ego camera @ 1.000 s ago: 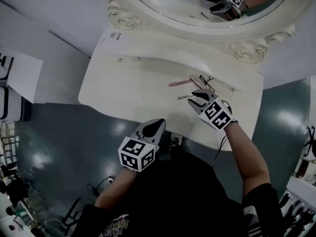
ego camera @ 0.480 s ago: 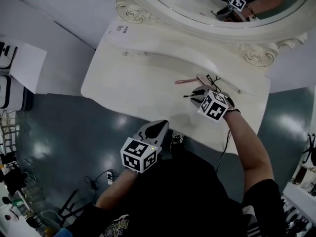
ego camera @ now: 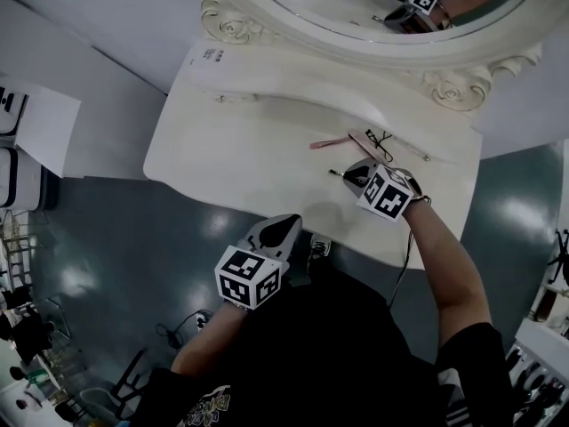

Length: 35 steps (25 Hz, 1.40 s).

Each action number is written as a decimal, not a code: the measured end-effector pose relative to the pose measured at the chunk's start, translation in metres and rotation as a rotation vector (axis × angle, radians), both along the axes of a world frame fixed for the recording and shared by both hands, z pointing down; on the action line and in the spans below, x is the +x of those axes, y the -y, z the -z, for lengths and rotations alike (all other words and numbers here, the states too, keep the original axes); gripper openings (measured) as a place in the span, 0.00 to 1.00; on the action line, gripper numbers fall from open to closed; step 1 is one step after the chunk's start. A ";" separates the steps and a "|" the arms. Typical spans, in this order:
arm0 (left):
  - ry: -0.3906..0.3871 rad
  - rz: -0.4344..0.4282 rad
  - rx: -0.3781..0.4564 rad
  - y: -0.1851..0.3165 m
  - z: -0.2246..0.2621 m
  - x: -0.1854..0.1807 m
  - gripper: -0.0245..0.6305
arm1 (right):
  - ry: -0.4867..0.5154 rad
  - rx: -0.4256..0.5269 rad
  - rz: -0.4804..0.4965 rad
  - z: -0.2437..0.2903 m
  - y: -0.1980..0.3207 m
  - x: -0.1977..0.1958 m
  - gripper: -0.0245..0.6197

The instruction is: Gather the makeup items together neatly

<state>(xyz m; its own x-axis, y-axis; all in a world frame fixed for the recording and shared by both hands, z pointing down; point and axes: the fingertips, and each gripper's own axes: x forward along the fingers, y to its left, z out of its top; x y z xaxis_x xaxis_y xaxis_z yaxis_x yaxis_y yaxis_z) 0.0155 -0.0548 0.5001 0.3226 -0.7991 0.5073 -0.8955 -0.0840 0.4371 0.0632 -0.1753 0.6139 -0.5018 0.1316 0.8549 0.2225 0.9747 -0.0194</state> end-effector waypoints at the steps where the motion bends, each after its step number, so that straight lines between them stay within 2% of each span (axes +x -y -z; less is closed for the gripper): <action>1: 0.000 -0.008 0.002 0.000 0.001 0.001 0.05 | 0.007 0.002 -0.013 0.003 -0.001 0.005 0.11; 12: -0.003 -0.136 0.022 0.018 0.004 0.037 0.05 | 0.034 0.006 -0.175 0.019 0.000 0.098 0.11; 21: -0.006 -0.155 0.004 0.016 -0.002 0.058 0.05 | -0.036 0.007 -0.107 0.004 0.005 0.134 0.11; 35: -0.020 -0.121 -0.002 0.014 -0.005 0.055 0.05 | -0.043 -0.013 -0.084 -0.006 0.003 0.139 0.11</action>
